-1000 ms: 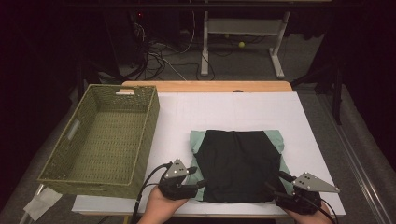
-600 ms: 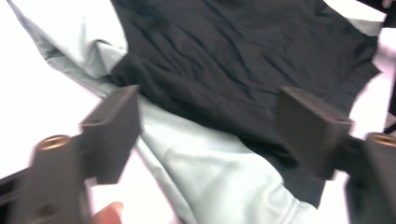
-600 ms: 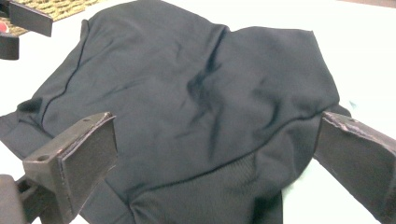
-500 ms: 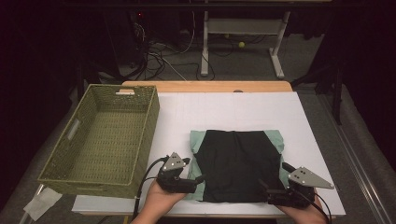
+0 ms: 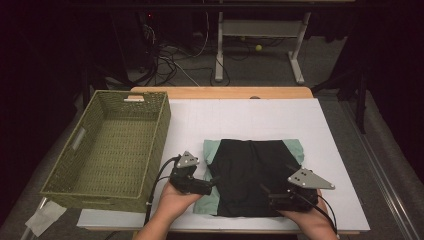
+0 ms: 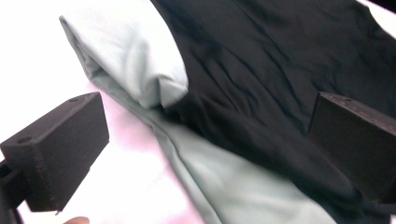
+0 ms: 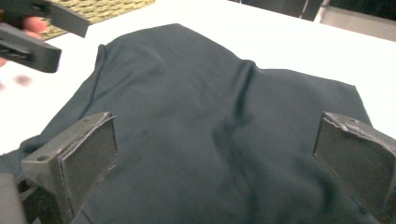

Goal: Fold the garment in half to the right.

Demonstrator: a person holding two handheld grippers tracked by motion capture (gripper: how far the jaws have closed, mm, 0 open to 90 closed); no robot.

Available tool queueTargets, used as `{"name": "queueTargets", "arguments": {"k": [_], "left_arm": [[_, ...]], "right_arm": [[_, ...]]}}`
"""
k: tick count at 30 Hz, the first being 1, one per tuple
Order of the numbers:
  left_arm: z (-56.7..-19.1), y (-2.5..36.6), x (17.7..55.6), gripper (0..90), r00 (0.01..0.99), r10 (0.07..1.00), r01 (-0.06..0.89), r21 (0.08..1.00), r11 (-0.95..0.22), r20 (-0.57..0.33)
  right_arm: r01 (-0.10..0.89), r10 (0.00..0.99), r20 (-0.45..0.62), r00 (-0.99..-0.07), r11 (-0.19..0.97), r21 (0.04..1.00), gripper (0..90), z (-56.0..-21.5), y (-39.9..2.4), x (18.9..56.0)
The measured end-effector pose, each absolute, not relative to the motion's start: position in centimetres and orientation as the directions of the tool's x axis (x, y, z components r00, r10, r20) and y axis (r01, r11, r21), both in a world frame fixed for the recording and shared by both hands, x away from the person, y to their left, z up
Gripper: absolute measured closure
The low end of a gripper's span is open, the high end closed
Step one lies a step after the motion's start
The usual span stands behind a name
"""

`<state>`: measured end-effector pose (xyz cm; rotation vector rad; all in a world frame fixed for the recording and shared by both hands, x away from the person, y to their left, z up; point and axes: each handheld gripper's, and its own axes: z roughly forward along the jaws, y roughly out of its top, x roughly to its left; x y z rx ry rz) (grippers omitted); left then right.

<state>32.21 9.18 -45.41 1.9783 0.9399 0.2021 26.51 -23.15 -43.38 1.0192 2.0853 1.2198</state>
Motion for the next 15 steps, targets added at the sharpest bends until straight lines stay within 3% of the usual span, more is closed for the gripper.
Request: {"name": "queueTargets", "arguments": {"k": [15], "left_arm": [[-42.3,6.9,35.7,0.0,0.712,0.68,0.515,0.79,-0.334,-0.177]], "right_arm": [[0.342,0.779,-0.028,-0.627,0.307,0.888,0.0,-44.5,-21.6,27.3]]}}
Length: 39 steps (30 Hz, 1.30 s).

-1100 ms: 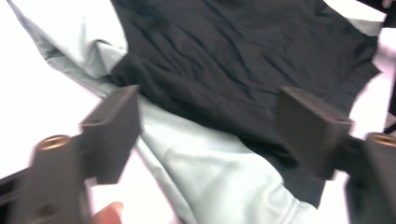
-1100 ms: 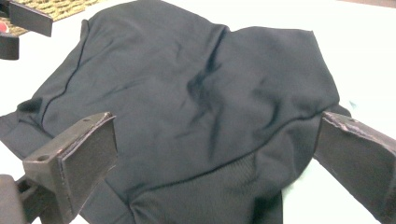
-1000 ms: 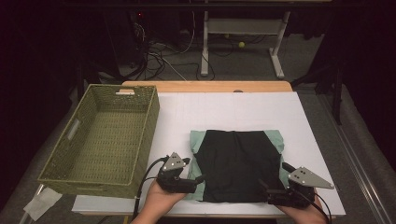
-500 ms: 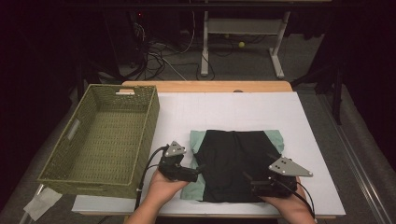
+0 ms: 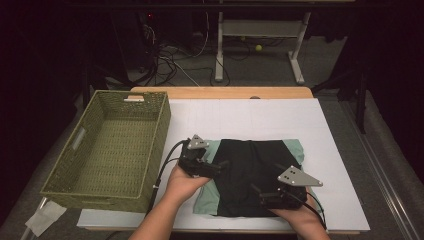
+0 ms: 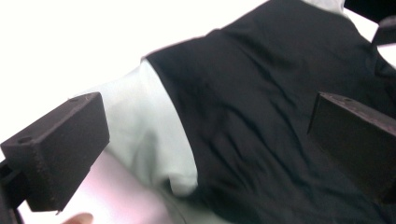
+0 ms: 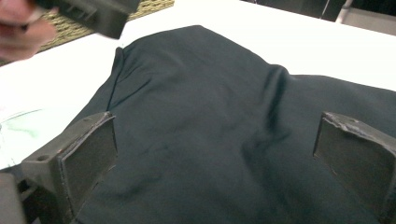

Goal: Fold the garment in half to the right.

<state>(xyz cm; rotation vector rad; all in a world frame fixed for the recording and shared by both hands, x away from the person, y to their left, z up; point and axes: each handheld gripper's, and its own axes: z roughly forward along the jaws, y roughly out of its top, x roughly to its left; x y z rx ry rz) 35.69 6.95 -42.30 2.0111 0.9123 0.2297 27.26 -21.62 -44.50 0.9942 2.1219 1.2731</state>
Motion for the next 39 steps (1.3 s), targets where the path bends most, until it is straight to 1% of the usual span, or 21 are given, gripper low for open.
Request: {"name": "queueTargets", "arguments": {"k": [5,11,14,17,19,21,25,28,30,34,39], "left_arm": [[-41.7,6.5,37.0,0.0,0.708,0.685,0.518,0.785,-0.338,-0.173],[-41.5,5.8,37.9,0.0,0.707,0.692,0.508,0.786,-0.351,-0.147],[-41.3,5.8,38.6,0.0,0.696,0.701,0.513,0.793,-0.329,-0.159],[-41.3,5.6,39.5,0.0,0.69,0.707,0.527,0.775,-0.348,-0.152],[-41.4,5.7,40.1,0.0,0.683,0.713,0.533,0.775,-0.339,-0.158],[-41.6,5.8,40.6,2.4,0.674,0.717,0.543,0.777,-0.32,-0.176],[-42.5,6.1,41.6,2.4,0.647,0.739,0.58,0.749,-0.319,-0.186],[-43.5,6.3,42.1,2.7,0.637,0.749,0.606,0.719,-0.34,-0.182],[-44.3,6.3,42.2,7.6,0.631,0.753,0.621,0.705,-0.343,-0.189],[-45.7,6.6,42.3,7.7,0.621,0.758,0.644,0.681,-0.348,-0.199],[-47.0,7.2,42.2,7.7,0.602,0.759,0.666,0.68,-0.307,-0.247]], "right_arm": [[0.331,0.777,-0.03,-0.629,0.302,0.894,0.0,-44.4,-22.0,27.2],[0.313,0.773,-0.042,-0.633,0.305,0.899,0.0,-44.2,-22.6,27.4],[0.322,0.777,-0.034,-0.628,0.3,0.898,0.0,-44.3,-23.0,27.3],[0.332,0.778,-0.024,-0.628,0.295,0.896,0.0,-44.5,-23.2,27.1],[0.334,0.773,-0.024,-0.634,0.301,0.893,0.0,-44.5,-23.1,27.1],[0.332,0.771,-0.023,-0.637,0.301,0.894,0.0,-44.5,-23.0,27.1],[0.33,0.765,-0.023,-0.643,0.305,0.893,0.0,-44.6,-22.8,27.1],[0.329,0.761,-0.025,-0.648,0.31,0.892,0.0,-44.6,-22.7,27.0],[0.329,0.76,-0.028,-0.649,0.313,0.891,0.0,-44.6,-22.6,27.0],[0.329,0.759,-0.027,-0.651,0.314,0.891,0.0,-44.6,-22.6,26.9],[0.329,0.756,-0.028,-0.654,0.318,0.889,0.0,-44.7,-22.4,26.8]]}}
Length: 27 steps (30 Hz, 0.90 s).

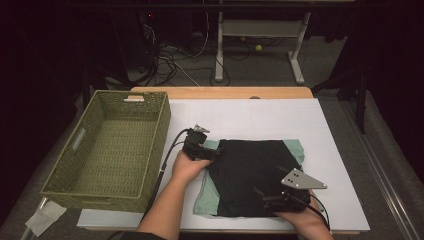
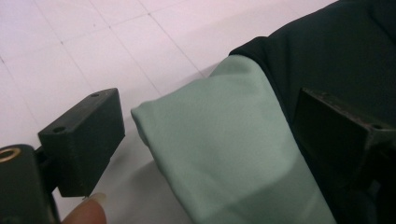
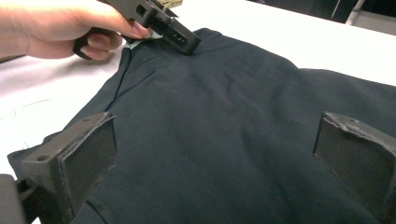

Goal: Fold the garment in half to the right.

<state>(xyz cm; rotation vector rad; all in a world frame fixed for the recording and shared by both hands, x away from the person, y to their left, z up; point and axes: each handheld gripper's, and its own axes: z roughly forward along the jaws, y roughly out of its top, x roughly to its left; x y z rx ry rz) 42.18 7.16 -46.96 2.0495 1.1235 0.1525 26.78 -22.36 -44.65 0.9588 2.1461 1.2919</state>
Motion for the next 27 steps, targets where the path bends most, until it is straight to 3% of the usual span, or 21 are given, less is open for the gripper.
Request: {"name": "queueTargets", "arguments": {"k": [6,14,20,27], "left_arm": [[-47.7,7.4,42.1,14.5,0.611,0.73,0.675,0.684,-0.277,-0.307],[-48.0,7.7,41.7,39.1,0.646,0.672,0.66,0.706,-0.256,-0.361],[-47.9,7.7,41.2,51.5,0.673,0.658,0.629,0.729,-0.27,-0.338],[-47.9,7.6,40.9,52.1,0.676,0.664,0.616,0.739,-0.273,-0.318]], "right_arm": [[0.323,0.738,-0.032,-0.674,0.333,0.886,0.1,-44.7,-21.4,26.2],[0.318,0.694,-0.023,-0.72,0.358,0.878,0.7,-45.1,-18.3,25.4],[0.34,0.66,-0.013,-0.751,0.403,0.85,4.2,-45.9,-15.4,25.0],[0.358,0.634,-0.018,-0.773,0.459,0.813,5.3,-46.9,-12.0,24.4]]}}
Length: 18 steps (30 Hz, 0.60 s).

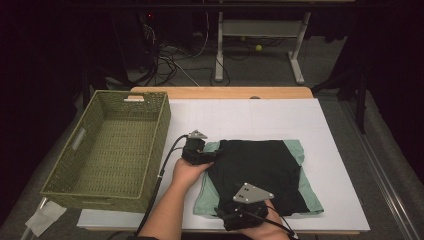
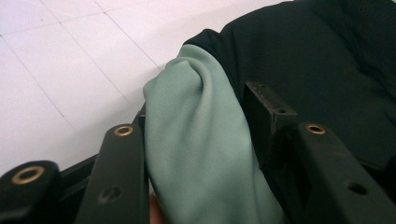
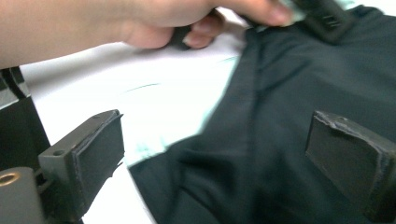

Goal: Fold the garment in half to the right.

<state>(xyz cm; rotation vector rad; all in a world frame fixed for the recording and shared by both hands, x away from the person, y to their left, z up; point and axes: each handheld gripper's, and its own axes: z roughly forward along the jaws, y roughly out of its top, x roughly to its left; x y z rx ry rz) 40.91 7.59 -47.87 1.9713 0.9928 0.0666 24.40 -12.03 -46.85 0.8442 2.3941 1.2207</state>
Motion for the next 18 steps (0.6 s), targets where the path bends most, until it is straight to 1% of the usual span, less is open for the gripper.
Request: {"name": "queueTargets", "arguments": {"k": [3,11,13,16,18], "left_arm": [[-47.9,7.6,40.9,52.2,0.676,0.664,0.615,0.741,-0.27,-0.319],[-47.9,7.7,40.8,52.7,0.681,0.661,0.609,0.745,-0.272,-0.315],[-47.9,7.7,40.8,52.7,0.682,0.661,0.608,0.746,-0.273,-0.313],[-47.9,7.7,40.8,52.7,0.682,0.662,0.607,0.746,-0.274,-0.312],[-47.9,7.7,40.8,52.8,0.682,0.662,0.607,0.746,-0.274,-0.312]], "right_arm": [[0.367,0.627,-0.022,-0.779,0.483,0.795,5.4,-47.1,-10.6,24.3],[0.388,0.622,-0.06,-0.781,0.559,0.733,0.1,-47.6,-7.6,25.1],[0.401,0.618,-0.056,-0.784,0.573,0.715,0.0,-47.9,-7.0,25.3],[0.397,0.613,-0.081,-0.786,0.601,0.694,0.0,-48.3,-6.1,25.4],[0.402,0.622,-0.083,-0.779,0.596,0.695,0.0,-48.3,-5.8,25.4]]}}
